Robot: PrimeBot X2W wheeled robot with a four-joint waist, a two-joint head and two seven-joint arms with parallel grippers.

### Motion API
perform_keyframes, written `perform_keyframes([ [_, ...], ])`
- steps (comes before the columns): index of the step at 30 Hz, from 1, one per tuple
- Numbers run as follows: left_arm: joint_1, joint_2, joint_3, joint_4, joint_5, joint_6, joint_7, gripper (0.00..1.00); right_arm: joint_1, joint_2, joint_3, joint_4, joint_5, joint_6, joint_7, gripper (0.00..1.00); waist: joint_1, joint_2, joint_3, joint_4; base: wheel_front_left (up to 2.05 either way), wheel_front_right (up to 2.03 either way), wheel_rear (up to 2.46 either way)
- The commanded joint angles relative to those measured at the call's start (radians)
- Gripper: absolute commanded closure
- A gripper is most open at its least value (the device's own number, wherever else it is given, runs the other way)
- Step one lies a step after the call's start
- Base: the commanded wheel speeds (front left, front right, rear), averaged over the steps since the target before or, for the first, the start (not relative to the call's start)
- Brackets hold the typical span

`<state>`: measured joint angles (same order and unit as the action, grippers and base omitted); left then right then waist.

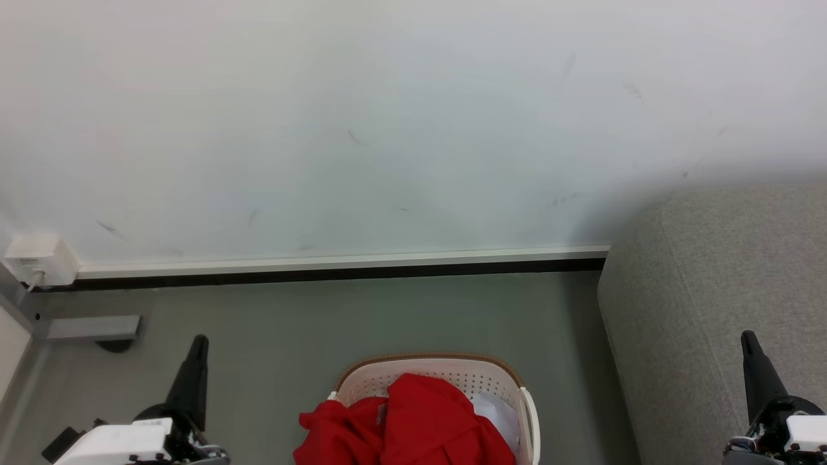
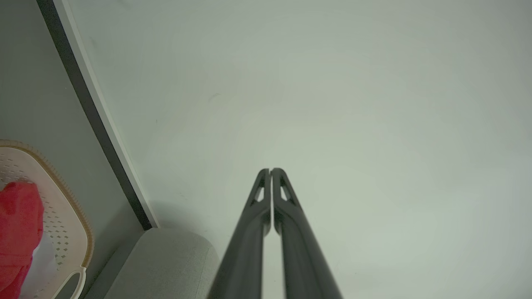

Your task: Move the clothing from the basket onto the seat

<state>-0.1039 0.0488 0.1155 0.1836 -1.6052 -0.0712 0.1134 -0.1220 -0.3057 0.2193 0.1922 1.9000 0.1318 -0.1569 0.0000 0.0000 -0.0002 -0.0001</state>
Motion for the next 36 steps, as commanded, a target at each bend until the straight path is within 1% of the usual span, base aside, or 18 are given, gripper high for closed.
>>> perform_keyframes([
  [1, -0.004, 0.002, 0.001, -0.003, -0.014, -0.005, 0.003, 1.00, 0.003, -0.005, 0.000, -0.004, 0.008, -0.002, -0.003, 1.00, 0.0000, 0.0000, 0.000, 0.000, 0.00, 0.00, 0.00],
  [36, -0.004, 0.002, 0.001, -0.003, -0.014, -0.005, 0.003, 1.00, 0.003, -0.005, 0.000, -0.004, 0.008, -0.002, -0.003, 1.00, 0.0000, 0.0000, 0.000, 0.000, 0.00, 0.00, 0.00],
])
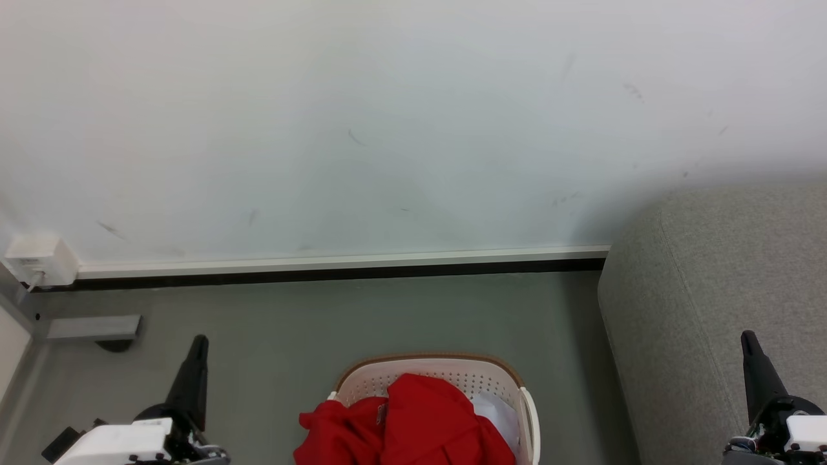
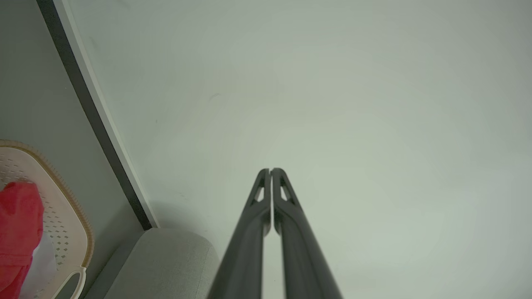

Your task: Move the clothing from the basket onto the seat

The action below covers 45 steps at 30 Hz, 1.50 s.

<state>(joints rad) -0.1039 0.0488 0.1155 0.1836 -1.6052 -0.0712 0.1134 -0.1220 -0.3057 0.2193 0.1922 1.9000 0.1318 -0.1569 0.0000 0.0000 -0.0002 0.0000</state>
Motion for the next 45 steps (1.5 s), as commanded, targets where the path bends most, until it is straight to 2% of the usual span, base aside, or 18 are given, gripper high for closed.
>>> perform_keyframes([
  [1, -0.004, 0.002, 0.001, -0.003, -0.014, -0.005, 0.003, 1.00, 0.003, -0.005, 0.000, -0.004, 0.007, -0.002, -0.003, 1.00, 0.0000, 0.0000, 0.000, 0.000, 0.00, 0.00, 0.00],
  [5, -0.004, 0.002, 0.001, -0.003, -0.014, -0.005, 0.003, 1.00, 0.003, -0.005, 0.000, -0.004, 0.008, -0.002, -0.003, 1.00, 0.0000, 0.0000, 0.000, 0.000, 0.00, 0.00, 0.00],
  [6, 0.000, 0.000, 0.000, 0.000, 0.000, 0.000, 0.000, 0.00, 0.000, 0.000, 0.000, 0.000, 0.000, 0.000, 0.000, 0.00, 0.0000, 0.0000, 0.000, 0.000, 0.00, 0.00, 0.00],
  [12, 0.009, -0.002, -0.013, 0.017, 0.016, -0.002, -0.024, 0.00, 0.006, 0.014, 0.001, 0.016, -0.031, 0.000, -0.007, 0.00, 0.0000, 0.0000, 0.000, 0.001, 0.00, 0.00, 0.00],
  [18, 0.011, -0.001, -0.013, 0.026, 0.075, -0.004, -0.054, 0.00, 0.008, 0.032, -0.015, 0.019, -0.133, 0.000, -0.015, 0.00, 0.0000, 0.0000, 0.000, 0.002, 0.00, 0.00, 0.00],
  [27, 0.017, -0.001, -0.022, 0.012, 0.242, 0.015, -0.095, 0.00, 0.018, 0.050, -0.025, -0.006, -0.406, 0.000, -0.027, 0.00, 0.0000, 0.0000, 0.000, 0.005, 0.00, 0.00, 0.00],
  [36, 0.032, 0.000, -0.057, -0.005, 0.474, 0.042, -0.132, 0.00, 0.023, 0.049, -0.013, -0.011, -0.692, 0.000, -0.038, 0.00, 0.0000, 0.0000, -0.001, 0.005, 0.00, 0.00, 0.00],
  [42, 0.038, 0.001, -0.075, -0.001, 0.610, 0.054, -0.155, 0.00, 0.026, 0.058, -0.013, 0.007, -0.838, -0.001, -0.044, 0.00, 0.0000, 0.0000, -0.004, 0.005, 0.00, 0.00, 0.00],
  [45, 0.041, 0.001, -0.077, 0.000, 0.644, 0.058, -0.163, 0.00, 0.025, 0.062, -0.013, 0.016, -0.882, -0.001, -0.046, 0.00, 0.0000, 0.0000, -0.004, 0.004, 0.00, 0.00, 0.00],
])
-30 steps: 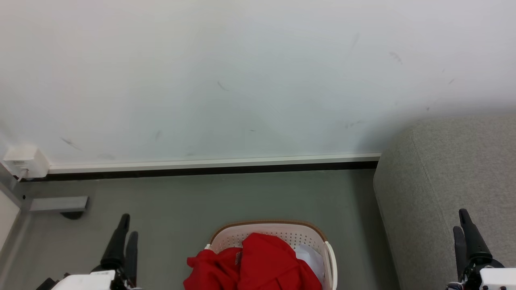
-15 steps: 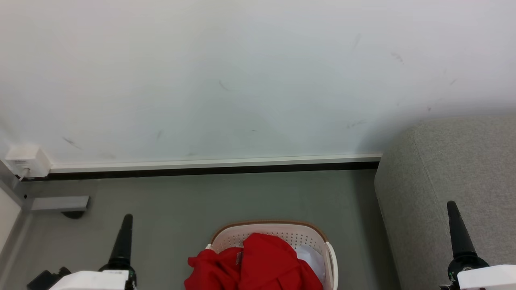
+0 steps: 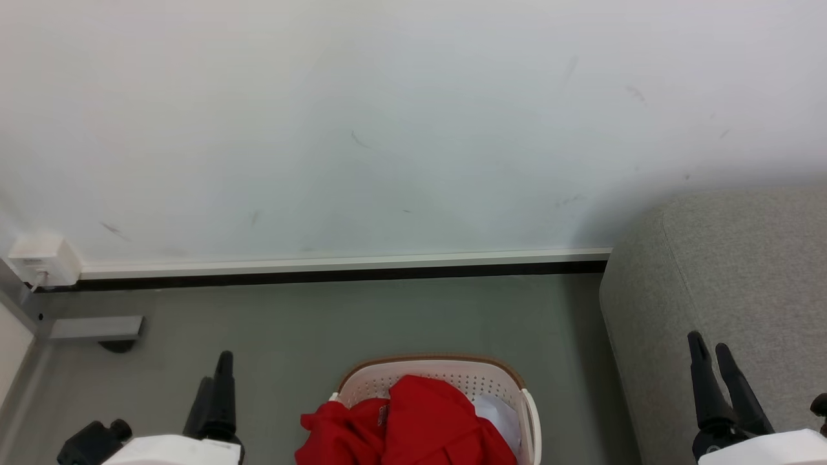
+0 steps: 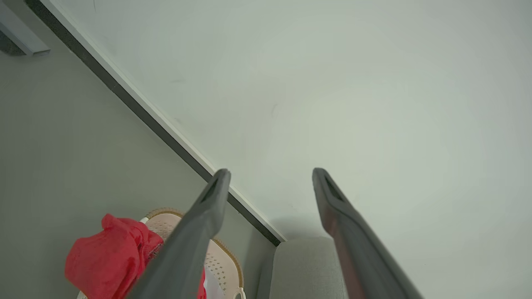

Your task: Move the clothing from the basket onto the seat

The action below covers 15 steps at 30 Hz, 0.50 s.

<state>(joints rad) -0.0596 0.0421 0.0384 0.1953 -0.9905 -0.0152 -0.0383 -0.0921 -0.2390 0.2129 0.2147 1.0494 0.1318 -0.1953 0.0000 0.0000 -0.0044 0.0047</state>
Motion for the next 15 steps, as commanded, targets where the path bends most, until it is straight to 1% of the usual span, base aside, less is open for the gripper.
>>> perform_keyframes([
  [1, -0.002, 0.008, -0.001, -0.012, 0.046, 0.004, -0.015, 0.00, -0.006, -0.002, -0.006, -0.001, -0.052, -0.001, -0.009, 0.00, 0.0000, 0.0000, 0.000, -0.001, 0.00, 0.00, 0.00],
  [15, 0.013, 0.009, -0.010, -0.007, 0.268, 0.016, -0.061, 0.00, -0.019, 0.024, 0.004, 0.062, -0.293, -0.001, -0.021, 0.00, 0.0000, 0.0000, -0.002, -0.006, 0.00, 0.00, 0.00],
])
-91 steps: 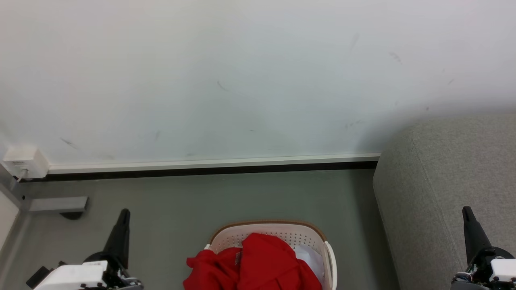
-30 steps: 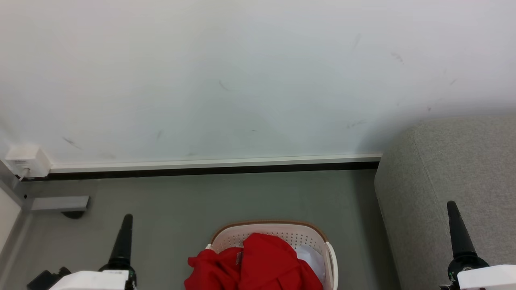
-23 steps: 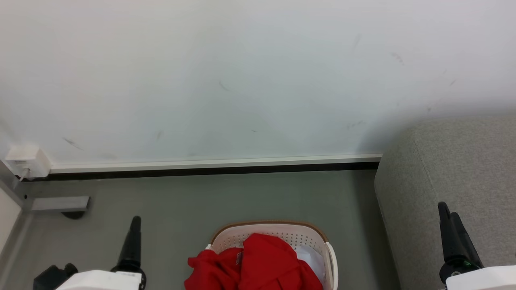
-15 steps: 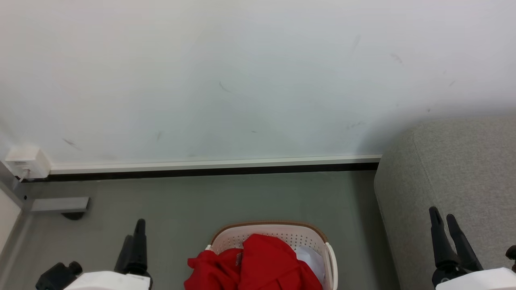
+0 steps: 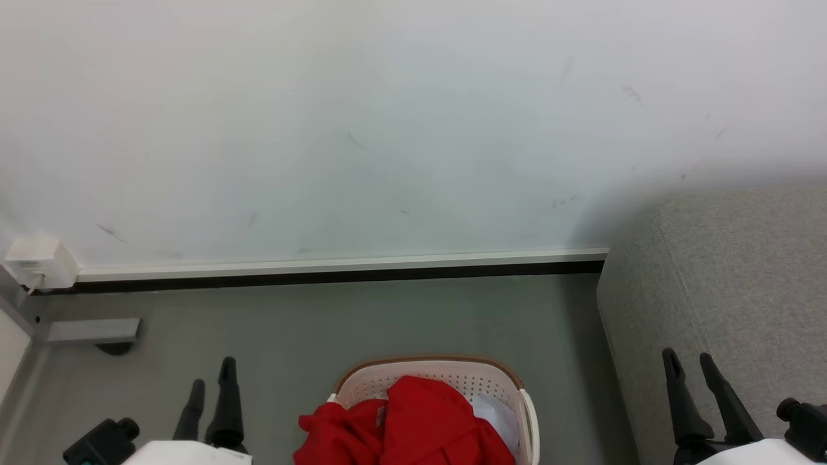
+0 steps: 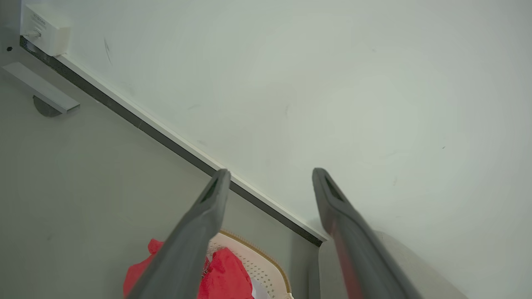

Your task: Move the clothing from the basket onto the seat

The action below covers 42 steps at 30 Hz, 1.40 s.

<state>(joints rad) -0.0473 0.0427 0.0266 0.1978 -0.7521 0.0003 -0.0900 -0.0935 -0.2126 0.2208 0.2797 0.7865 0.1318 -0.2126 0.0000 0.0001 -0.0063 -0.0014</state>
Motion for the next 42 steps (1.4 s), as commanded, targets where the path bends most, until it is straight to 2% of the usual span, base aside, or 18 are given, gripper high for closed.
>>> perform_keyframes([
  [1, 0.002, 0.008, 0.003, -0.009, 0.043, 0.000, -0.013, 0.00, -0.018, -0.001, -0.003, -0.001, -0.046, -0.001, -0.005, 0.00, 0.0000, -0.0001, 0.000, -0.001, 0.00, 0.00, 0.00],
  [26, 0.028, 0.036, -0.037, -0.011, 0.362, 0.027, -0.082, 0.00, -0.004, 0.042, -0.051, 0.063, -0.363, -0.001, -0.026, 0.00, 0.0000, -0.0001, -0.009, -0.010, 0.00, 0.00, 0.00],
  [42, 0.050, 0.062, -0.066, 0.004, 0.509, 0.055, -0.117, 0.00, 0.005, 0.078, -0.097, 0.101, -0.500, -0.002, -0.036, 0.00, 0.0000, -0.0001, -0.014, -0.007, 0.00, 0.00, 0.00],
])
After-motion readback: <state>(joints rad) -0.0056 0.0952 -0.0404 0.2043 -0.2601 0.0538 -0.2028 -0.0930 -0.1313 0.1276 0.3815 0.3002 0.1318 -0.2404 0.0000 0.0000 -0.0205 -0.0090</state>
